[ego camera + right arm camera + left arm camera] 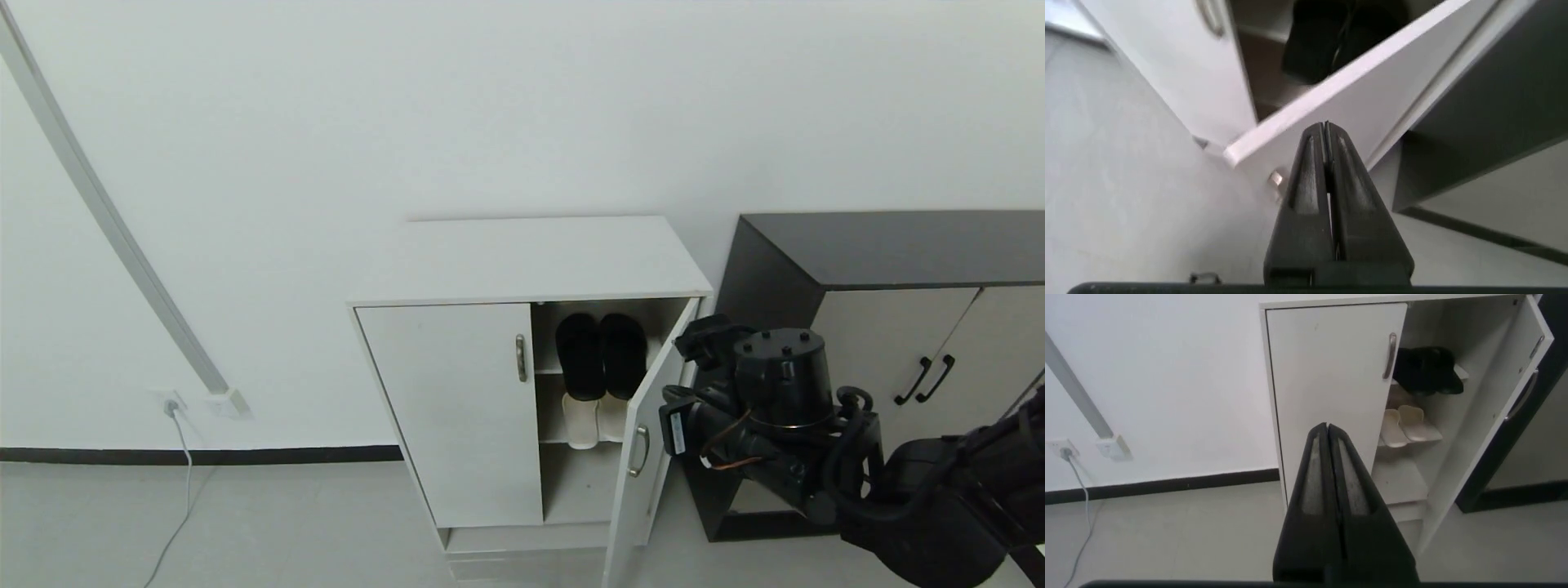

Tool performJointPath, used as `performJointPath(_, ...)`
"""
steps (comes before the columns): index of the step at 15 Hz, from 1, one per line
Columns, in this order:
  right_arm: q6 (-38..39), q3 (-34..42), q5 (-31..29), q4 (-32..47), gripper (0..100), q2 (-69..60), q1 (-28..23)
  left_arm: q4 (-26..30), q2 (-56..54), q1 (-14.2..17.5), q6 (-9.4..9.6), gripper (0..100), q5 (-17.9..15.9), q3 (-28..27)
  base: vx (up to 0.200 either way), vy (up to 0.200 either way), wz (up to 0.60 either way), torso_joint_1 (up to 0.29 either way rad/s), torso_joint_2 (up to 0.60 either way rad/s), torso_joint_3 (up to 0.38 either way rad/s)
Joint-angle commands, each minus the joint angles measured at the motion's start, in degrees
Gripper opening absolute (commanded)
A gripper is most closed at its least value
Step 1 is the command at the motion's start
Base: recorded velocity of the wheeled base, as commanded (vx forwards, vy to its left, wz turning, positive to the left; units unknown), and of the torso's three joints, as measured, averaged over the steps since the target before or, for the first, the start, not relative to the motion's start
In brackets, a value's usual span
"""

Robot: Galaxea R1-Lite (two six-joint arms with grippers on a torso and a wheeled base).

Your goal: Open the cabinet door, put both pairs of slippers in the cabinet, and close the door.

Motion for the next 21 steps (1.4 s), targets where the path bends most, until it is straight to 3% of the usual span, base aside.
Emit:
performJointPath(1, -0.01, 1.18, 0.15, -0.11, 0, 1.26, -0.17, 0.02, -0.01, 0.02, 0.01, 0, -0.02, 0.01, 0.000, 0.000, 0.00, 0.000, 0.00, 0.000)
performJointPath(7, 0.25, -3.65, 0.59, -3.63, 0, 8.65, -1.23, 0.02, -0.01, 0.02, 0.01, 0, -0.02, 0.01, 0.000, 0.000, 0.00, 0.000, 0.00, 0.000)
performJointPath(12, 0.25, -13.84, 0.76, -3.72, 0, 15.24, -2.28, 0.02, -0.01, 0.02, 0.01, 0, -0.02, 0.01, 0.000, 0.000, 0.00, 0.000, 0.00, 0.000)
performJointPath(21, 0.61, -25.80, 1.90, -3.45, 0, 23.76, -5.44, 0.02, -0.01, 0.02, 0.01, 0, -0.02, 0.01, 0.000, 0.000, 0.00, 0.000, 0.00, 0.000)
